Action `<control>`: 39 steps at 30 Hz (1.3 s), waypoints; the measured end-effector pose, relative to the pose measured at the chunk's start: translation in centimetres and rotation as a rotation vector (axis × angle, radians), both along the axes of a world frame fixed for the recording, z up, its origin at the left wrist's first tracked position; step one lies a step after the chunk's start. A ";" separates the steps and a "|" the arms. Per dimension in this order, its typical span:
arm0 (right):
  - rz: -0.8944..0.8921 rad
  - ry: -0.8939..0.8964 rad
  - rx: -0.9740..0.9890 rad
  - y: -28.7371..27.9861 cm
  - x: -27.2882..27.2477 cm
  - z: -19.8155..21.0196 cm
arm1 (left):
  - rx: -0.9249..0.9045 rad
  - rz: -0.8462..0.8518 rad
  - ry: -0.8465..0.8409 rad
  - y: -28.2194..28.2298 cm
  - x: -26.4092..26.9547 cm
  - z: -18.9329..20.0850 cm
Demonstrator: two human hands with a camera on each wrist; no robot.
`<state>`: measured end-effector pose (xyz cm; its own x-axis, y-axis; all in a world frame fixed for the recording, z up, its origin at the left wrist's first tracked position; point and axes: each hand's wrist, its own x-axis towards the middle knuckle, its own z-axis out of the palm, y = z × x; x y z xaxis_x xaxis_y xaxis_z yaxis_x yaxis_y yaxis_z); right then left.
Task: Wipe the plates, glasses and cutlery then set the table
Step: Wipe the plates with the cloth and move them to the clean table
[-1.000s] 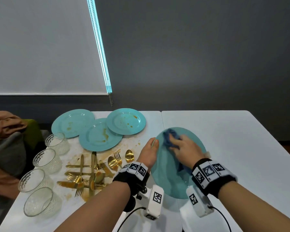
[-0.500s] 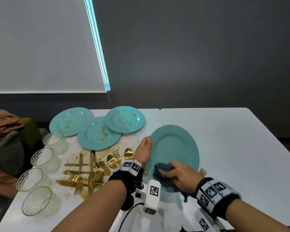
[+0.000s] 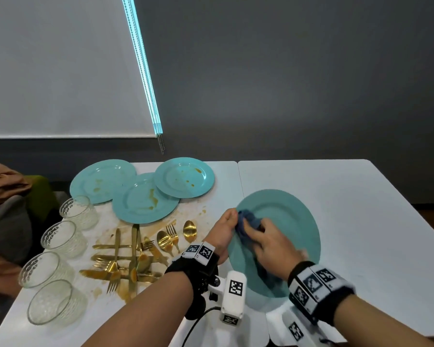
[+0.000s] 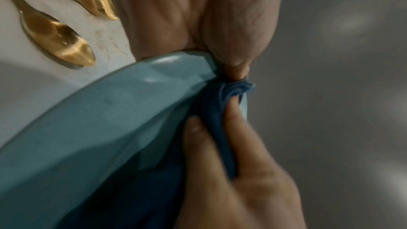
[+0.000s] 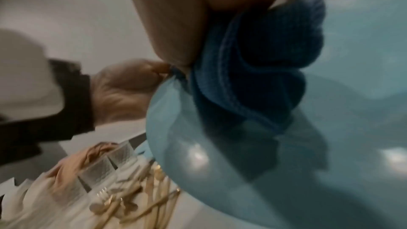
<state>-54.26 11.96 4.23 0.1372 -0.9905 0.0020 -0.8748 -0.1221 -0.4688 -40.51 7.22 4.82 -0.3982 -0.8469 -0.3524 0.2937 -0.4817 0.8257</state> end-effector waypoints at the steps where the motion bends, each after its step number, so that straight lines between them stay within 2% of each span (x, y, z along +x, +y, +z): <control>1: 0.064 0.051 -0.001 -0.1 -0.8 -0.2 | 0.016 0.010 0.007 -0.2 0.3 -0.1; 2: 0.044 0.093 -0.014 -0.5 -1.7 -0.2 | 0.030 0.011 0.013 -0.3 0.6 -0.2; 3: -0.065 0.067 -0.041 -1.2 -2.8 0.0 | 0.036 0.010 0.012 -0.3 0.9 0.0; 5: -0.398 -0.049 -0.108 -2.8 -4.7 0.8 | 0.037 -0.005 0.004 -0.5 0.9 0.2; 7: -0.563 -0.125 -0.131 -3.5 -4.5 1.1 | 0.019 -0.048 -0.016 -0.7 0.4 0.7; 9: -0.478 -0.194 -0.141 -3.2 -2.3 0.8 | 0.004 -0.057 -0.042 -0.9 -0.2 1.2; 11: -0.221 -0.156 -0.136 -2.1 -0.4 -0.4 | -0.004 -0.023 -0.026 -1.2 -0.3 1.1; 13: 0.011 -0.053 -0.051 -0.9 0.0 -1.6 | -0.005 0.024 -0.014 -1.5 0.1 1.0; 15: 0.010 0.027 -0.032 -1.4 -1.0 -1.3 | 0.006 0.036 0.011 -1.7 0.4 0.7; 19: -0.536 -0.112 -0.152 -5.2 -3.5 1.2 | -0.024 -0.034 0.000 -1.6 -0.2 1.1; 21: -0.664 -0.145 -0.068 -5.7 -3.3 2.5 | -0.048 -0.079 -0.018 -1.7 -0.6 1.5; 22: -0.629 -0.158 -0.058 -5.6 -2.6 2.8 | -0.056 -0.091 -0.023 -1.8 -0.7 1.5; 25: -0.236 -0.120 -0.104 -4.3 -1.0 1.8 | -0.048 -0.067 0.000 -2.2 -0.1 1.1; 26: -0.176 -0.101 -0.100 -4.3 -1.5 1.7 | -0.040 -0.058 0.006 -2.2 0.2 0.9; 27: -0.212 -0.110 -0.091 -4.8 -2.4 2.0 | -0.035 -0.057 0.005 -2.2 0.5 0.6; 30: -0.574 -0.158 -0.062 -6.0 -4.5 3.0 | -0.028 -0.090 0.002 -2.1 0.6 0.3; 31: -0.591 -0.135 -0.050 -5.9 -3.8 3.2 | -0.030 -0.102 -0.004 -2.0 0.5 0.4; 32: -0.525 -0.103 -0.048 -5.5 -2.6 3.1 | -0.033 -0.104 -0.011 -2.1 0.3 0.3; 36: -0.048 -0.101 -0.023 -2.1 0.8 0.7 | -0.038 -0.027 0.021 -2.4 0.3 0.2; 39: 0.242 0.123 0.044 0.3 -0.9 -1.5 | -0.040 0.021 0.009 -2.8 1.4 0.1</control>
<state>-55.18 12.30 2.75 0.3665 -0.9276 -0.0719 -0.8735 -0.3165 -0.3700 -39.16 4.47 4.94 -0.3832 -0.8684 -0.3147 0.3108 -0.4421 0.8414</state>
